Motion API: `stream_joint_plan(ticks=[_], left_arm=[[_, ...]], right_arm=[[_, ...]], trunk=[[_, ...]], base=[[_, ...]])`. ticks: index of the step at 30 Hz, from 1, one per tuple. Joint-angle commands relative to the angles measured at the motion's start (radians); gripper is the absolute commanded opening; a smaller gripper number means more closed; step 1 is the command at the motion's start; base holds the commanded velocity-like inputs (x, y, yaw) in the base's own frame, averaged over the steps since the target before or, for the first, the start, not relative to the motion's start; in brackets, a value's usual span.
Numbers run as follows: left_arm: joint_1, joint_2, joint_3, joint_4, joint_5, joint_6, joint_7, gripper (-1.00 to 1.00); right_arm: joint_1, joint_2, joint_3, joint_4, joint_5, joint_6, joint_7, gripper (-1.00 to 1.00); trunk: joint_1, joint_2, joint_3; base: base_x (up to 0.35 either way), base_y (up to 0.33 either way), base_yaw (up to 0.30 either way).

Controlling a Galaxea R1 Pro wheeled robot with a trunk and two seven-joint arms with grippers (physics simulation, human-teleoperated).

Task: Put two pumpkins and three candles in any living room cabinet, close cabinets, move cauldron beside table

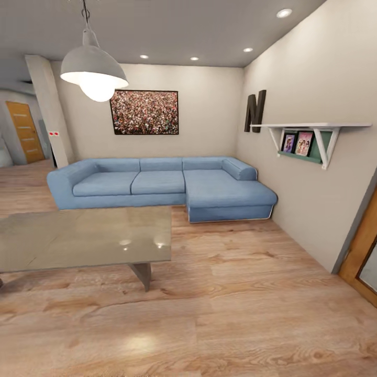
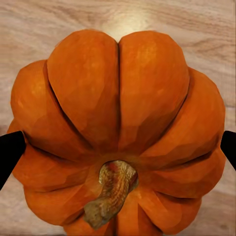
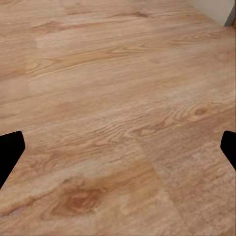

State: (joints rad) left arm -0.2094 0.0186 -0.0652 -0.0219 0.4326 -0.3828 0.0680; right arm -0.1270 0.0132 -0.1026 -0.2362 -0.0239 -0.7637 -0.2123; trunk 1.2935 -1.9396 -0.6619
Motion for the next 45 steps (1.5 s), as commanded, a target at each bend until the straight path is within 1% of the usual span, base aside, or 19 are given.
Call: stream_joint_plan(ticks=[1,17,25,27,31,34,39,45], left_arm=[[-0.001,0.0,-0.007,0.0,0.003,-0.002,0.005,-1.0],[-0.001,0.0,-0.005,0.0,0.003,-0.004,0.009,-1.0],[-0.001,0.002,-0.001,0.0,0.007,-0.023,0.014,-1.0],[-0.001,0.001,-0.001,0.0,0.012,-0.061,0.014,-1.0],[0.0,-0.005,0.0,0.001,0.023,-0.225,0.015,-1.0],[0.002,-0.009,0.001,0.002,0.025,-0.287,0.015,-1.0],[0.013,-0.009,0.001,0.002,0.026,-0.307,0.012,-1.0],[0.017,-0.006,0.0,0.002,0.026,-0.305,0.007,-1.0]], right_arm=[[0.0,0.0,-0.003,0.0,-0.002,-0.003,0.002,1.0],[0.0,0.002,-0.002,-0.001,-0.002,-0.012,0.002,1.0],[0.0,0.002,-0.002,-0.002,-0.002,-0.015,0.002,1.0],[0.0,0.001,-0.002,-0.002,-0.002,-0.014,0.002,1.0],[0.0,0.001,-0.002,-0.002,-0.002,-0.014,0.002,1.0],[0.0,0.001,-0.002,-0.002,-0.002,-0.014,0.002,1.0],[0.0,0.001,-0.002,-0.002,-0.002,-0.014,0.002,1.0],[0.0,0.002,-0.002,0.0,-0.002,-0.014,0.002,1.0]], trunk=[[0.0,0.0,-0.001],[0.0,0.0,-0.001],[0.0,0.0,-0.001],[0.0,0.0,-0.001],[0.0,0.0,-0.001],[0.0,0.0,-0.001],[0.0,0.0,-0.001],[0.0,0.0,-0.001]], base=[[0.0,0.0,0.276],[0.0,0.0,0.276],[0.0,0.0,0.276],[0.0,0.0,0.276],[0.0,0.0,0.276],[0.0,0.0,0.277],[0.0,0.0,0.277],[0.0,0.0,0.276]])
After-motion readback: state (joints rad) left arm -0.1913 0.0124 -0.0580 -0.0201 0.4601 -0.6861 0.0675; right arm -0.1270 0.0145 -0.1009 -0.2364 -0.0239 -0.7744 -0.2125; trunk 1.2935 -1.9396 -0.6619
